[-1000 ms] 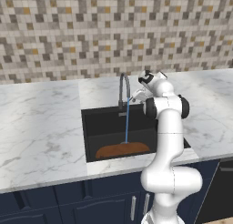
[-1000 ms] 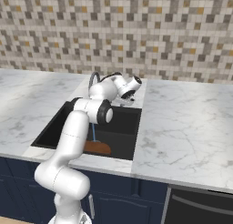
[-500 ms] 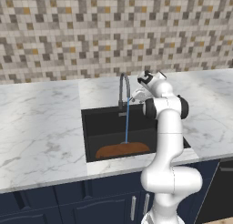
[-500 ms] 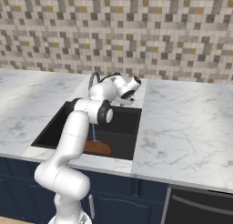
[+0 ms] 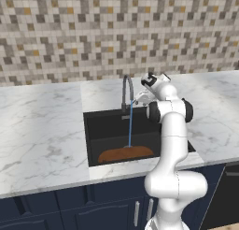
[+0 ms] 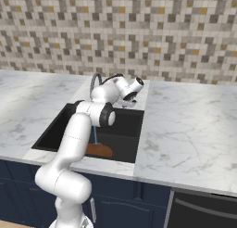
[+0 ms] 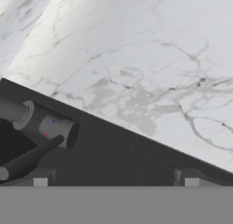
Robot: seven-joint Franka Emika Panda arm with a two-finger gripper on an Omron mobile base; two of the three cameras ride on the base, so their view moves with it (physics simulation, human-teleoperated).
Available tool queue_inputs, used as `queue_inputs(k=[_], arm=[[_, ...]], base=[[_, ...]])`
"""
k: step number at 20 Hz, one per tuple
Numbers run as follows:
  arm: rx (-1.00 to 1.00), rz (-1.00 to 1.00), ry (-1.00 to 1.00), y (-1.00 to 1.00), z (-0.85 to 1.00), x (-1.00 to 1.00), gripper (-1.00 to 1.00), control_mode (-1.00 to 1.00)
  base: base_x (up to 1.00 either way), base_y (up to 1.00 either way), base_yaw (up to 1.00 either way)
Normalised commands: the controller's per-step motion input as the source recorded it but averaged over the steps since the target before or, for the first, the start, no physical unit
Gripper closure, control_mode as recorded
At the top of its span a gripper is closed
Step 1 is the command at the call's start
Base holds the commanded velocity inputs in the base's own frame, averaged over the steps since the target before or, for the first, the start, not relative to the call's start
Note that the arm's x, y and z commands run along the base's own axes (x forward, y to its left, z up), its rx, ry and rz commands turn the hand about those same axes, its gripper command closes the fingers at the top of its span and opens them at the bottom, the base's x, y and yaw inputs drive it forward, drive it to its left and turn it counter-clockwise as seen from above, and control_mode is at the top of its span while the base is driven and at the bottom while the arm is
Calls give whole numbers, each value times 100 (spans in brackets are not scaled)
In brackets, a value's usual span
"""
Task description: Turn on the sink faucet with hot water and rinse the cutting board for ten seconds, then turn off the faucet. Push the cutting board to reach the water if necessary.
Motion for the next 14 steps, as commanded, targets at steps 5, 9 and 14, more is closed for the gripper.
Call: queue_inputs(k=[5,9,14], arm=[[0,0,0,2,0,0,-100,-100],[0,0,-2,-1,0,0,-100,-100],[0,0,-2,-5,0,0,-100,-100]], base=[[0,0,0],[0,0,0],[0,0,0]])
